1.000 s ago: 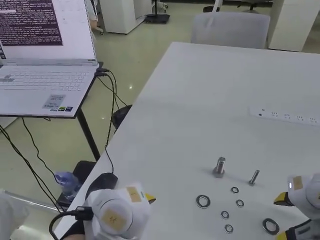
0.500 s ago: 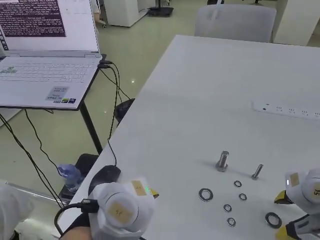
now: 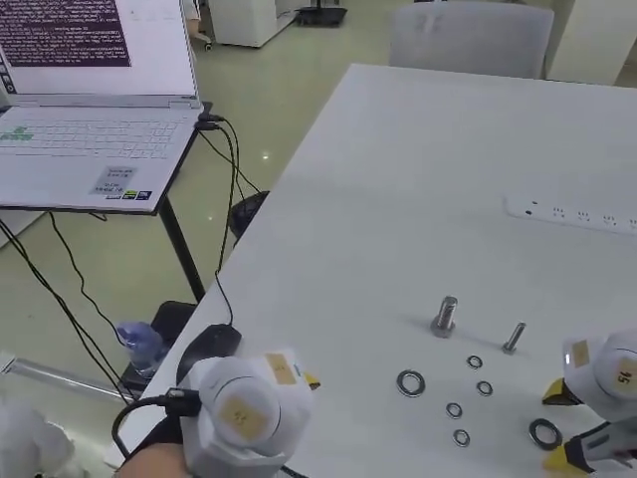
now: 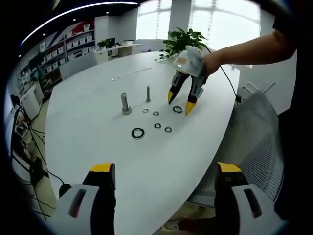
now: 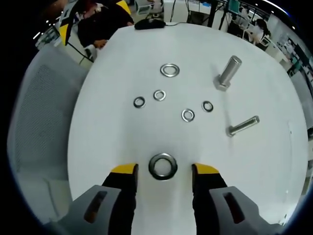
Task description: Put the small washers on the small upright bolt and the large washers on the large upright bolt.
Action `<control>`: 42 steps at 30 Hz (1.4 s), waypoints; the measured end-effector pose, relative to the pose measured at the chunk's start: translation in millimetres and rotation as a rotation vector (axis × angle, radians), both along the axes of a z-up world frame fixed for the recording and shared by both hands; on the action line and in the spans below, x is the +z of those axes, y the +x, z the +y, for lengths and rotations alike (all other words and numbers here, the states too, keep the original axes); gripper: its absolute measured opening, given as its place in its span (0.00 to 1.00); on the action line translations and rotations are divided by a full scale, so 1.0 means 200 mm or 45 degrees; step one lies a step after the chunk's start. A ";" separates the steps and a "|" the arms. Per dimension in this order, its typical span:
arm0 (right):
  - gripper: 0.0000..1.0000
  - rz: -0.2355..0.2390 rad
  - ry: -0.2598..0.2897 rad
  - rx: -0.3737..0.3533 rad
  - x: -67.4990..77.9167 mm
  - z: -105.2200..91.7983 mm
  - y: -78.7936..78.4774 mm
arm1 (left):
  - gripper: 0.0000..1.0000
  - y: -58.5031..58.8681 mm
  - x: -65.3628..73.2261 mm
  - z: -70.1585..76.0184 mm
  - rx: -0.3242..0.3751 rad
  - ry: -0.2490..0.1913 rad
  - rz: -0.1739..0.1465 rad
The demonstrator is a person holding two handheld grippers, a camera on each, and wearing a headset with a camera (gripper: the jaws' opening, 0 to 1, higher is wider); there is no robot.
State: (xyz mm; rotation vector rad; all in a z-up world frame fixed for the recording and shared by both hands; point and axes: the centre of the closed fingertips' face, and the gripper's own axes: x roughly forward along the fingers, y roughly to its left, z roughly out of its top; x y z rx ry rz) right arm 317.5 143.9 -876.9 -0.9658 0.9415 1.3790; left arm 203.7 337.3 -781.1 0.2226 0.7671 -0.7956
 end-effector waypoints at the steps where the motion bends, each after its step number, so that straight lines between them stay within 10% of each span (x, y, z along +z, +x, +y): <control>1: 0.46 0.000 -0.001 0.000 0.00 0.00 0.00 | 0.83 0.00 0.00 0.00 0.000 0.000 0.003; 28: 0.25 -0.041 -0.160 0.120 -0.01 -0.01 -0.03 | 0.76 -0.03 -0.03 0.00 -0.016 0.002 0.025; 42: 0.21 0.007 -0.136 0.020 0.00 0.00 0.00 | 0.75 -0.03 -0.01 -0.02 -0.002 -0.010 0.003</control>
